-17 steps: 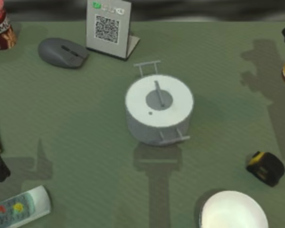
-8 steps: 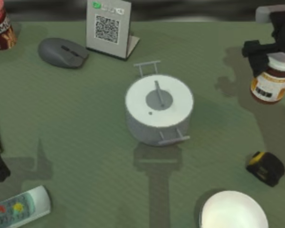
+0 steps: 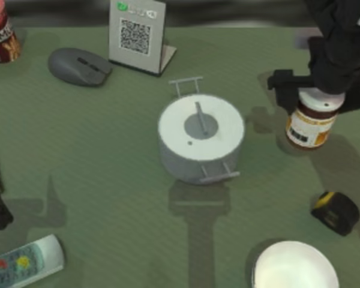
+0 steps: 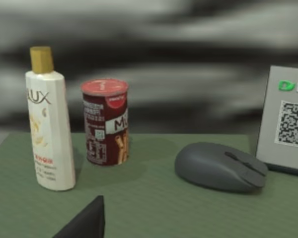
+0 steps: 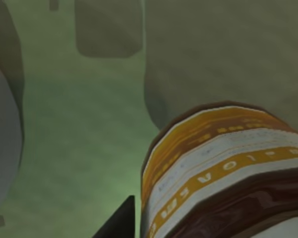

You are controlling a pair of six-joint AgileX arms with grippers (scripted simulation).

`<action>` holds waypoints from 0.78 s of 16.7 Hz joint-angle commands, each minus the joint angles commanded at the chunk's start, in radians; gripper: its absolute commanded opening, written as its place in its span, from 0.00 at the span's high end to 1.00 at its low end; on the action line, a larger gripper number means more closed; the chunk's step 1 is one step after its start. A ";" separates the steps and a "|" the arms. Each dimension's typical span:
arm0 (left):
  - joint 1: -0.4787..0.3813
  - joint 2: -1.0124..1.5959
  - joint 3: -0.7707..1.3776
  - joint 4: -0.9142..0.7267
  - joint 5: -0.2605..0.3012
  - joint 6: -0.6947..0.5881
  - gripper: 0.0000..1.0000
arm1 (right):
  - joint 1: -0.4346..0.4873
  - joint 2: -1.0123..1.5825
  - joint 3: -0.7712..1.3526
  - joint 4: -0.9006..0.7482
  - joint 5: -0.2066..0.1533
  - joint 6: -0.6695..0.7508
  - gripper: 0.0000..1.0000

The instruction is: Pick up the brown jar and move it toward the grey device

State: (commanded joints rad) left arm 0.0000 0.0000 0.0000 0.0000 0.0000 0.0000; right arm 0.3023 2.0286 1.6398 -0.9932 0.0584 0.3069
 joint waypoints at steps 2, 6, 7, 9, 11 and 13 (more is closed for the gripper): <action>0.000 0.000 0.000 0.000 0.000 0.000 0.00 | 0.000 0.000 0.000 0.000 0.000 0.000 1.00; 0.000 0.000 0.000 0.000 0.000 0.000 0.00 | -0.007 0.017 -0.023 0.037 -0.002 0.002 1.00; 0.000 0.000 0.000 0.000 0.000 0.000 0.00 | -0.006 0.027 -0.040 0.064 -0.002 0.001 1.00; 0.000 0.000 0.000 0.000 0.000 0.000 0.00 | -0.003 0.048 -0.077 0.124 -0.001 -0.001 1.00; 0.000 0.000 0.000 0.000 0.000 0.000 0.00 | -0.002 0.063 -0.101 0.165 0.000 -0.001 1.00; 0.000 0.000 0.000 0.000 0.000 0.000 0.00 | -0.002 0.065 -0.105 0.169 0.000 -0.001 1.00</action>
State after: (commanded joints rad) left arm 0.0000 0.0000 0.0000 0.0000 0.0000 0.0000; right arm 0.3001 2.0933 1.5351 -0.8237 0.0586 0.3055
